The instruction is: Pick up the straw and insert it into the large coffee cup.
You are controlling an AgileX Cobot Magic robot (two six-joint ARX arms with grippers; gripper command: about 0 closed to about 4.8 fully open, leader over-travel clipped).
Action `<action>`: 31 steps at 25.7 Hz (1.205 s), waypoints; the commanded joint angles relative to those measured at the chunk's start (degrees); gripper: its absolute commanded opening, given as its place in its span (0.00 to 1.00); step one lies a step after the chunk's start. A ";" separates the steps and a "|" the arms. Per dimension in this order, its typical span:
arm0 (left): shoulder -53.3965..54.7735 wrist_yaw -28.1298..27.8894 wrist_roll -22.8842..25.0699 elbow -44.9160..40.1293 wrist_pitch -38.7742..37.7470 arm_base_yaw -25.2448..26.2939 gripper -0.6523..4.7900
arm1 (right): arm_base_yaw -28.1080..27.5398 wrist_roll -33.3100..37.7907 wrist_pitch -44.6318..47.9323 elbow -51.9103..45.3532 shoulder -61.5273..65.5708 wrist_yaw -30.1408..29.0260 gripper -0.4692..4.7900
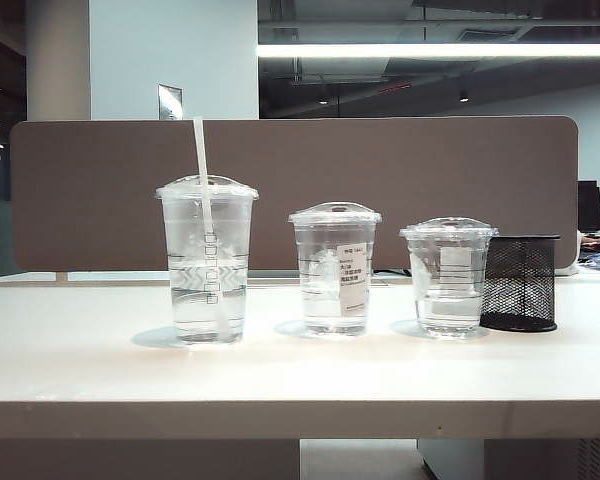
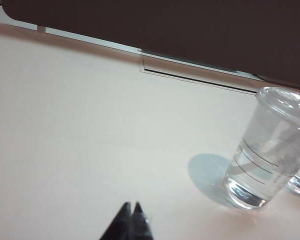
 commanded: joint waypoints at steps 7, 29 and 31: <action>0.04 0.42 0.50 0.17 0.79 -0.02 0.12 | 0.02 0.24 -0.22 -0.35 -0.02 0.11 0.08; 0.04 -3.37 14.01 0.17 -1.14 -0.02 0.12 | 0.00 4.72 0.00 -0.31 0.13 6.75 0.08; 0.04 -3.74 14.01 0.17 -0.26 -0.02 0.12 | -0.02 4.72 0.00 -0.31 0.13 6.75 0.08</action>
